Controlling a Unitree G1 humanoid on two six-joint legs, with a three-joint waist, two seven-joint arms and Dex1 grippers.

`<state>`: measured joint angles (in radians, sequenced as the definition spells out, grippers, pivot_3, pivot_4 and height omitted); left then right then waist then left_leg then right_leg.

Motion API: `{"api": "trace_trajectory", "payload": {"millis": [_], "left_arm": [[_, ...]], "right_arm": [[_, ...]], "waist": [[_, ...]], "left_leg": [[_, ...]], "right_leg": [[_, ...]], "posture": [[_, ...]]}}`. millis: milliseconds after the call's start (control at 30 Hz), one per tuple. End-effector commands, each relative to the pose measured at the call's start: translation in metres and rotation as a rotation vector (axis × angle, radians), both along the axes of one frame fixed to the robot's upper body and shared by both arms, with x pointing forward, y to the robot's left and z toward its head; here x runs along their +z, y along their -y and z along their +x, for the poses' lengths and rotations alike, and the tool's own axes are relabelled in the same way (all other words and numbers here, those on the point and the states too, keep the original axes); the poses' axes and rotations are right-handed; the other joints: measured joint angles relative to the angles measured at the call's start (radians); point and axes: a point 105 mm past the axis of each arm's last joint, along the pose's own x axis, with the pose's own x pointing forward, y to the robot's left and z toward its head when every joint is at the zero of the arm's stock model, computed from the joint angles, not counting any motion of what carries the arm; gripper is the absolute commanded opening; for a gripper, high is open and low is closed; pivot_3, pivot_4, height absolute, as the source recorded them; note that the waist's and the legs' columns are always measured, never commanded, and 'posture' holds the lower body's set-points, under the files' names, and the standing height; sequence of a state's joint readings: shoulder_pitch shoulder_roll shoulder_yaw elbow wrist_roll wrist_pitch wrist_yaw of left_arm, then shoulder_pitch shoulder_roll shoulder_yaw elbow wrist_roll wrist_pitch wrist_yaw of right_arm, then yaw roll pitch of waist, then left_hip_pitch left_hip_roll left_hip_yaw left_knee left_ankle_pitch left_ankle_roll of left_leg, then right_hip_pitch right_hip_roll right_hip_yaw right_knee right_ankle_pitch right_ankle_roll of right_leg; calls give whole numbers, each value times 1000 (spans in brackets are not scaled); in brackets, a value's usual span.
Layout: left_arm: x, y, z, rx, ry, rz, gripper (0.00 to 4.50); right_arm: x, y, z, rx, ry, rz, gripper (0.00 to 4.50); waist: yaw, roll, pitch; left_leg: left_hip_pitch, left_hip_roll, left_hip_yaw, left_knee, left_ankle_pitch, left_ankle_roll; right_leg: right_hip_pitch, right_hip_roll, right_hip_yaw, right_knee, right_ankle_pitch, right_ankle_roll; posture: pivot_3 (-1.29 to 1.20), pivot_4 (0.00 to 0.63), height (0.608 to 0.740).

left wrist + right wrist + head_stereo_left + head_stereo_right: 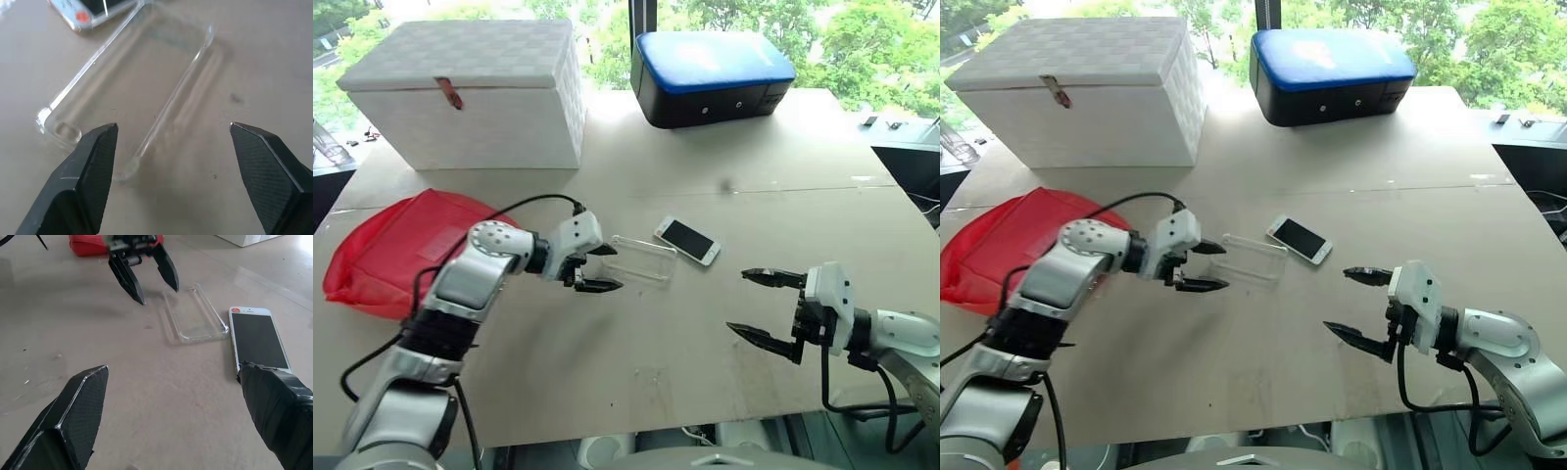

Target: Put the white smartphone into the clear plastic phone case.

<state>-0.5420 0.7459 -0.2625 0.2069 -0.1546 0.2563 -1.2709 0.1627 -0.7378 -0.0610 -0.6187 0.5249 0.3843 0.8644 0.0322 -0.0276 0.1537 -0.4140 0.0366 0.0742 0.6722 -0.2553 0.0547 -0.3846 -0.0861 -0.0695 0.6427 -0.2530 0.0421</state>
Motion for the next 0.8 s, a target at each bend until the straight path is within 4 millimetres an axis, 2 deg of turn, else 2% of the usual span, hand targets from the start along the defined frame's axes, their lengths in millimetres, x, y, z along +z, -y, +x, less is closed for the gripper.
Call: {"api": "trace_trajectory", "payload": {"millis": [33, 100, 167, 200, 267, 367, 500, 633, 800], "left_arm": [[-21, -8, 5, -8, -4, 62, 2912], [-22, -10, 5, -6, -5, 45, 1988], [-16, -8, 1, 13, 0, -5, 1346], [-14, -8, -4, 17, -3, -21, 726], [-9, -7, -15, 30, -5, -52, 121], [-4, -6, -34, 50, -15, -72, 53], [-10, -6, -54, 39, 13, -32, 53], [-12, 7, -58, 42, 21, -68, 53], [-13, 21, -57, 23, 41, -83, 53]], "right_arm": [[12, 1, -6, -16, 69, -7, 4500], [10, 2, -8, -32, 65, -9, 4500], [7, 3, -9, -66, 76, -14, 4500], [5, 2, -9, -83, 81, -15, 4500], [3, 1, -7, -133, 88, -12, 4500], [-2, -3, -1, -184, 98, -25, 4500], [-5, -11, 8, -192, 96, -39, 4500], [-3, -13, 19, -156, 60, -37, 4500], [-6, -6, 51, -188, 49, -88, 4500]], "waist": [[3, 1, -1], [3, 2, -1], [-1, 2, -2], [-4, 2, -2], [-15, 2, -2], [-24, 2, -2], [-22, 3, -2], [-13, 3, -2], [-14, 3, -2]], "left_leg": [[0, 0, 1, 0, 0, 0], [0, 0, 1, 0, 0, 0], [0, 0, 1, 0, 0, 0], [0, 0, 1, 0, 0, 0], [0, 1, 1, 0, 0, -1], [0, 1, 1, -1, 1, -3], [1, 2, 1, -1, 1, -2], [1, 1, 0, -1, 0, -1], [0, 0, 0, 0, 0, -1]], "right_leg": [[0, 0, 1, 0, 0, 0], [0, 1, 1, 0, 0, 1], [0, 1, 2, 0, 0, 1], [0, 1, 2, 0, 0, 1], [0, 1, 2, 1, 0, 1], [0, 1, 2, 1, 0, 1], [-1, 0, 2, 1, 0, 1], [0, 0, 1, 0, 0, 0], [0, 0, 1, 0, 0, 0]], "posture": [[0, 150, 734], [0, 150, 734], [0, 150, 734], [0, 150, 734], [0, 150, 734], [0, 150, 734], [0, 150, 734], [0, 150, 734], [0, 150, 734]]}}
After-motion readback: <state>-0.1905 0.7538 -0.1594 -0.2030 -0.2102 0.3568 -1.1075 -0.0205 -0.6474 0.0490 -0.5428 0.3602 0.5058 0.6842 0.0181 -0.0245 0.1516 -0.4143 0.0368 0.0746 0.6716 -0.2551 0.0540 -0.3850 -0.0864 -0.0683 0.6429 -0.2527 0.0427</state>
